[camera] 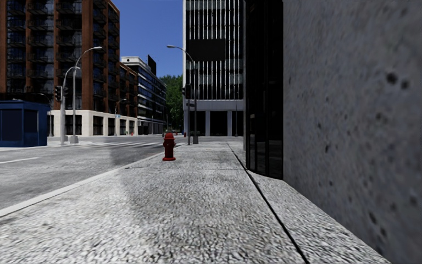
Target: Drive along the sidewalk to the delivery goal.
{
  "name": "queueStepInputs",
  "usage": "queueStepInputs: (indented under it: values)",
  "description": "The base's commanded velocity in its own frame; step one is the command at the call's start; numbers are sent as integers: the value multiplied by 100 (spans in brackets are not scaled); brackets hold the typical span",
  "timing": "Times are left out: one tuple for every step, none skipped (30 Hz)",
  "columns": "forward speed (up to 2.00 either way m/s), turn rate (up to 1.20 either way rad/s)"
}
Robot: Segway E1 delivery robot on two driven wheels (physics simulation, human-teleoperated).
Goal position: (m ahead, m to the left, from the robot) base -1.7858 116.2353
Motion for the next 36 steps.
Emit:
queueStepInputs:
  values:
    - [200, 0]
    - [200, 0]
    - [200, 0]
    - [200, 0]
    - [200, 0]
    - [200, 0]
    - [200, 0]
    - [200, 0]
    - [200, 0]
    - [200, 0]
    - [200, 0]
    - [200, 0]
    - [200, 0]
    - [200, 0]
    - [200, 0]
    - [200, 0]
    - [200, 0]
    - [200, 0]
    - [200, 0]
    - [200, 0]
    - [200, 0]
    - [200, 0]
    - [200, 0]
    - [200, 0]
    - [200, 0]
    - [200, 0]
    - [200, 0]
    - [200, 0]
    - [200, 0]
    - [200, 0]
    - [200, 0]
    - [200, 0]
    - [200, 0]
    - [200, 0]
    - [200, 0]
    - [200, 0]
